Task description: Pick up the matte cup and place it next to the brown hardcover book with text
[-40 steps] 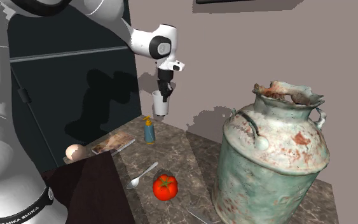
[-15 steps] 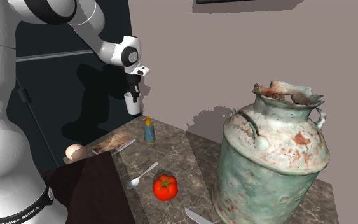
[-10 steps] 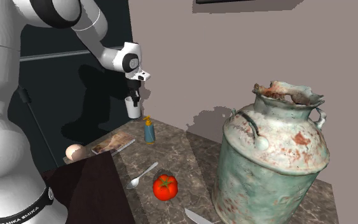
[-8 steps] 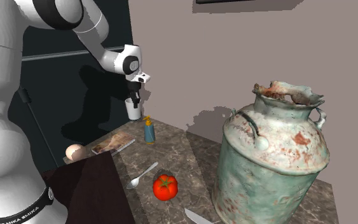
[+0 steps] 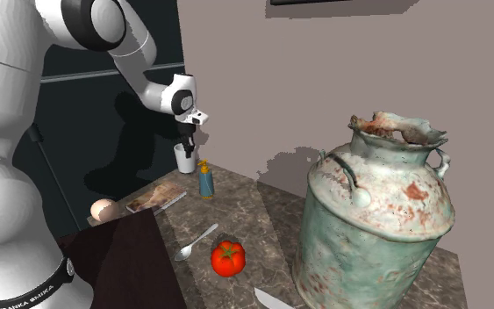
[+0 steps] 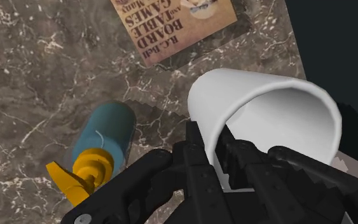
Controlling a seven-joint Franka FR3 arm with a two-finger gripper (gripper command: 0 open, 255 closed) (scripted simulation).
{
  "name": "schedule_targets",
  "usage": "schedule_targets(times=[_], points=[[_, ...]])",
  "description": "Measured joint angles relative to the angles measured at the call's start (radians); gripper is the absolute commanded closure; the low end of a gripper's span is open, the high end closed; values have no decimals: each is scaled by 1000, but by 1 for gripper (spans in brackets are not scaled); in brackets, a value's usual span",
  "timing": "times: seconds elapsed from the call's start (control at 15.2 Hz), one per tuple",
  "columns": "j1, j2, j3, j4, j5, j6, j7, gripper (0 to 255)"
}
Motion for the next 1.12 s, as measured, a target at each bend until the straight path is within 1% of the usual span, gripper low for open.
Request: schedule_targets(times=[0.73,1.12], points=[[15,111,-17,7,-20,103,4,255],[15,119,-19,9,-21,109,3,255]])
